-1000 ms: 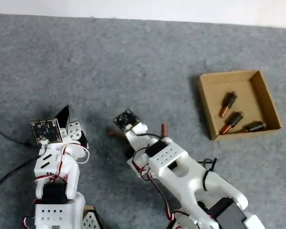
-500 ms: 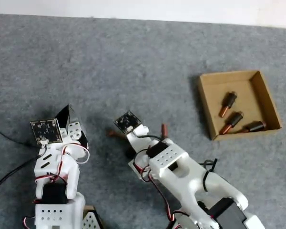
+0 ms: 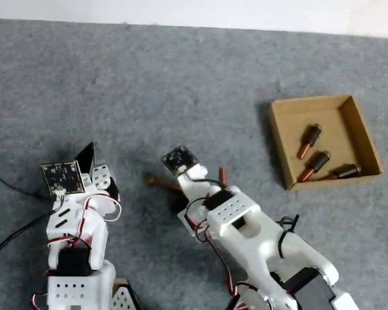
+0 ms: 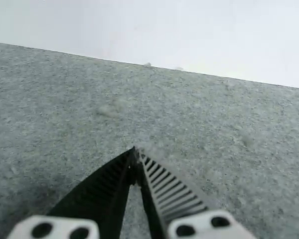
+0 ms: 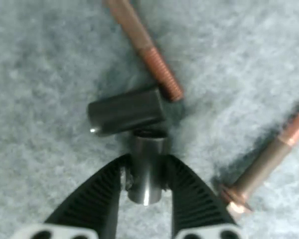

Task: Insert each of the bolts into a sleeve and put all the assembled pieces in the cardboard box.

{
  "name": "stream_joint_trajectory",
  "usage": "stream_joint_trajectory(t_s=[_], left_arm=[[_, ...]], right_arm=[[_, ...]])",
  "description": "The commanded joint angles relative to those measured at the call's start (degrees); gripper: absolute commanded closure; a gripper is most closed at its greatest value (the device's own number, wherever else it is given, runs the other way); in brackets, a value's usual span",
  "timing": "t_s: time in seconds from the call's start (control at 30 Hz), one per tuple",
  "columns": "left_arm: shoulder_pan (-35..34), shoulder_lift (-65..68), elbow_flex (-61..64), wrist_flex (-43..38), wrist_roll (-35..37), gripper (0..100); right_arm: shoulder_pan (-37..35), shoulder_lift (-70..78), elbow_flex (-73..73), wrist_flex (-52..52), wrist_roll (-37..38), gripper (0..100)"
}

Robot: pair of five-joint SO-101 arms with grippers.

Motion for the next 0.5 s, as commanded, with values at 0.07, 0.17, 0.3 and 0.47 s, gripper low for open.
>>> stream_joint_trajectory(t_s=[0.07, 0.17, 0.3, 0.47], left_arm=[[0.75, -0.92, 0.92, -0.26, 0.09, 99], [0.75, -0.92, 0.92, -0.26, 0.09, 99], [0.75, -0.92, 0.84, -0.26, 0.09, 99], [0.75, -0.92, 0.75, -0.26, 0.09, 99]], right_arm=[[3.38, -1.27, -0.31, -2.24, 0.0, 99.5], [3.38, -1.8, -0.31, -2.33, 0.0, 99.5], [4.88, -7.96, 1.36, -2.24, 0.0, 99.5], [9.54, -22.46, 7.16, -2.42, 0.0, 99.5]])
